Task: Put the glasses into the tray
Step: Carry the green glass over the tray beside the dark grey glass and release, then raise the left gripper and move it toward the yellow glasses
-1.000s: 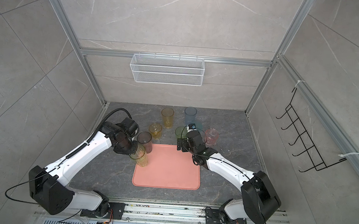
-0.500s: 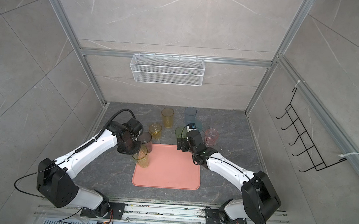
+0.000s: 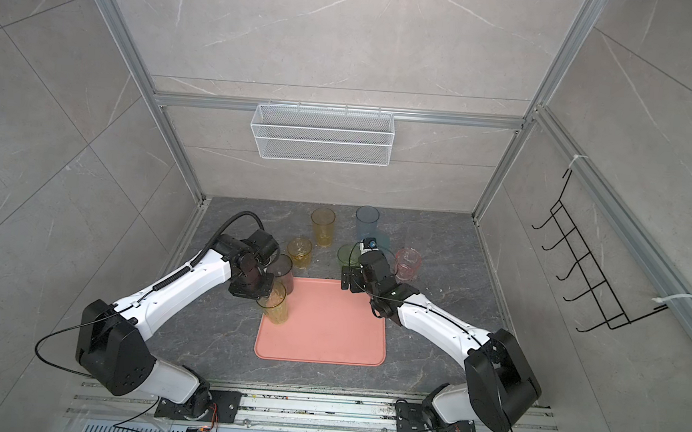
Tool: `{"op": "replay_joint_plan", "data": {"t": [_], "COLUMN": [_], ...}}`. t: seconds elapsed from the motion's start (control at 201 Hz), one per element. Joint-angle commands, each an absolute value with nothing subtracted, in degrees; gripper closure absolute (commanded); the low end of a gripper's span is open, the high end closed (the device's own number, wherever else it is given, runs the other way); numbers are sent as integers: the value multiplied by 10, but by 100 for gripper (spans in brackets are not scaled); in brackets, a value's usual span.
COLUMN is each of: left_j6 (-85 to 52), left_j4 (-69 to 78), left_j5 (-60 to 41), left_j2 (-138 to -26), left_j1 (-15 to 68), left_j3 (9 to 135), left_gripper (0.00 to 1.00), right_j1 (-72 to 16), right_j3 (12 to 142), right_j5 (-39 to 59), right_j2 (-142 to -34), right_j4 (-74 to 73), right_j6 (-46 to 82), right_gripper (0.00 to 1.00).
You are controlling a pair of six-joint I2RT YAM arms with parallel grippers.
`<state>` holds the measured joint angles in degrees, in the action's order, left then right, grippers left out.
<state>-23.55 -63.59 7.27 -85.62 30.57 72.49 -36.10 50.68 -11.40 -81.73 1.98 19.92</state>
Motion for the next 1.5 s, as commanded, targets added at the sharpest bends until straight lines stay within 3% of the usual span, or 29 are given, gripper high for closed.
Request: {"op": "replay_joint_plan", "data": {"t": [0.0, 0.199, 0.588, 1.061, 1.494], "left_j6": [-246, -248, -249, -246, -208], "left_j4": [-626, -625, -639, -675, -736], "left_j5": [76, 76, 83, 107, 159], "left_j2": [-863, -874, -869, -835, -864], "left_j1": [310, 315, 320, 320, 316], "left_j3": [724, 727, 739, 790, 955], "left_gripper": [100, 100, 76, 63, 49], "right_j1": [-365, -364, -364, -365, -365], "right_j3": [526, 527, 527, 525, 510], "right_j5": [-126, -127, -127, -129, -132], "right_j2": [-824, -826, -825, -821, -803], "right_j4": [31, 33, 34, 32, 18], "right_j6": [211, 211, 212, 211, 212], "right_gripper": [1, 1, 1, 1, 1]}}
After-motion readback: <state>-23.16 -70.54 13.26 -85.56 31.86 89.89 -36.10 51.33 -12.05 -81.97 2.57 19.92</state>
